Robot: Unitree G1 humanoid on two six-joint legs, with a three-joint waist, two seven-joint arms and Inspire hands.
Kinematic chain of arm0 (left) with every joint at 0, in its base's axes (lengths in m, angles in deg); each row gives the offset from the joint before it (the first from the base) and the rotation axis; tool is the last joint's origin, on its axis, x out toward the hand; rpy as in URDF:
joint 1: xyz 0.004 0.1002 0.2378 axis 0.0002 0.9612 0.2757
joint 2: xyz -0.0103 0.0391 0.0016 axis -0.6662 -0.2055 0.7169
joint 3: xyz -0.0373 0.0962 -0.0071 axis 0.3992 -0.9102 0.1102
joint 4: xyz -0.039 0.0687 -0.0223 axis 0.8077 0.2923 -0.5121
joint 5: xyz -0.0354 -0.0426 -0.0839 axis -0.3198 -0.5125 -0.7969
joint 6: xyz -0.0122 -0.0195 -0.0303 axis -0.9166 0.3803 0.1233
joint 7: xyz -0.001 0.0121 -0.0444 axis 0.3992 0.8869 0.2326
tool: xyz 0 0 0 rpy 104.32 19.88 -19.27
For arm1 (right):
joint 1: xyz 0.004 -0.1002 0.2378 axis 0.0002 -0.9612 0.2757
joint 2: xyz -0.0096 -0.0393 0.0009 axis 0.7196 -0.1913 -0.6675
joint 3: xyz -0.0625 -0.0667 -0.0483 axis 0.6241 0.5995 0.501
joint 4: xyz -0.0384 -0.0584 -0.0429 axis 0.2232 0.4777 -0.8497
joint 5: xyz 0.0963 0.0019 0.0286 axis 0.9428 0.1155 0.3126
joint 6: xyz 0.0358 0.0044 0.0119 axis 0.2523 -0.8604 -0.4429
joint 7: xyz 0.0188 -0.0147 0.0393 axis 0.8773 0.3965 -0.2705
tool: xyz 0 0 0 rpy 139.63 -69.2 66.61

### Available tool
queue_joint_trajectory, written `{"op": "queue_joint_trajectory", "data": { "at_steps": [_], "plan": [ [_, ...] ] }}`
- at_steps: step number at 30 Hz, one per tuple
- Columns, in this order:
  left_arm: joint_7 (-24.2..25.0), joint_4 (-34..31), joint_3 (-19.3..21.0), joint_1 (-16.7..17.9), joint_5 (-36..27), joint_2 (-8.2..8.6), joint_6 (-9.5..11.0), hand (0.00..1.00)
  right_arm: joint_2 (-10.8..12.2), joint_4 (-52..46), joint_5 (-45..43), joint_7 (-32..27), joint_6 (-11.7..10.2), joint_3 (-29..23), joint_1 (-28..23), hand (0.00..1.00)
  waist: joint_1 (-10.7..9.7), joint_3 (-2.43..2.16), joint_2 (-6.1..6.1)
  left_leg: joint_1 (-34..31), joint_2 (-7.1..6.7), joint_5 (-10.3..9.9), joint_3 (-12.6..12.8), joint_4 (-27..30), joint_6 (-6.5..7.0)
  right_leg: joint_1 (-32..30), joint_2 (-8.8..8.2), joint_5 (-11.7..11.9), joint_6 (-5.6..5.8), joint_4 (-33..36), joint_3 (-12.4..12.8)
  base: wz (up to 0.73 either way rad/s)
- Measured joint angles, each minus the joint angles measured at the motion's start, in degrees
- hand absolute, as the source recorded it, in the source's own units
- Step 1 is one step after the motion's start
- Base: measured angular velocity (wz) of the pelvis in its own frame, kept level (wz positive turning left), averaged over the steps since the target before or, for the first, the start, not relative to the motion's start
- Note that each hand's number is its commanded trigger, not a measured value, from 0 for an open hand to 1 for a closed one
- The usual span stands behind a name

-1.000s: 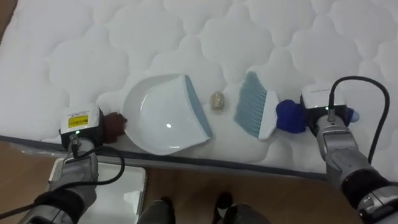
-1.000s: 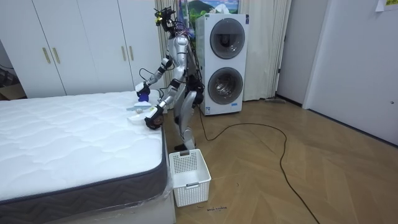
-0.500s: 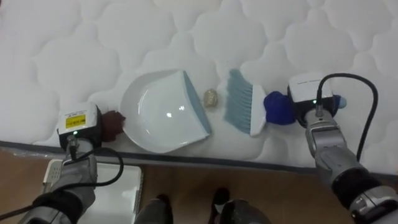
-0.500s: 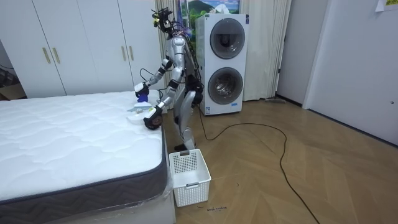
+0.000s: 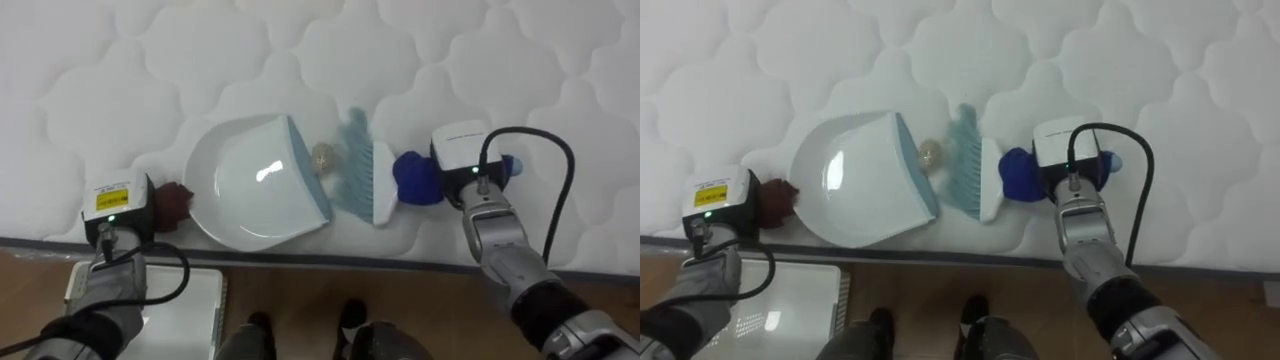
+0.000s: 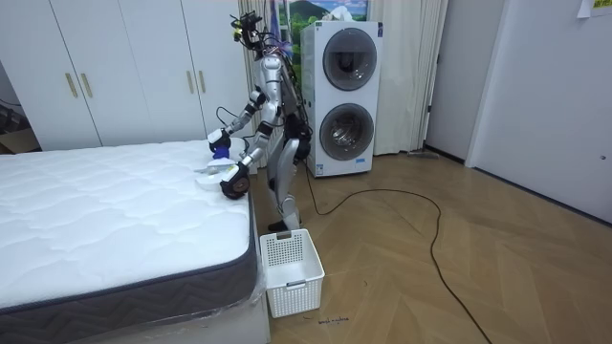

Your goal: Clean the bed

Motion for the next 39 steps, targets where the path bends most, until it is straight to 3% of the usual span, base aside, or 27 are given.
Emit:
{"op": "queue_joint_trajectory", "data": {
  "at_steps": [9,17,39],
  "plan": [
    [1.58,-0.79,-0.45,-0.01,0.41,0.38,-1.01,1.0,1.19,-0.16,0.44,1.51,0.0,0.09,-0.07,1.0,-0.06,-0.15,0.23,0.36,0.0,0.0,-0.27,0.58,0.01,0.74,0.01,0.07,0.07,0.04,-0.23,0.0],
    [1.98,-0.78,-0.97,0.52,0.41,2.25,-1.6,1.0,3.15,-2.21,1.38,3.17,-0.03,1.16,-1.94,1.0,0.0,-0.77,1.32,0.88,0.0,0.0,-0.27,0.58,0.02,1.15,0.0,0.07,0.09,0.22,-0.15,0.0],
    [2.02,-0.67,-0.97,0.46,0.36,2.15,-0.94,1.0,3.32,-4.91,1.18,3.01,-0.46,1.64,-3.18,1.0,0.0,-0.61,1.82,-0.36,-0.3,-0.03,-0.21,1.08,-0.01,-0.74,-0.59,-0.48,-0.26,2.04,-0.1,0.0]
  ]
}}
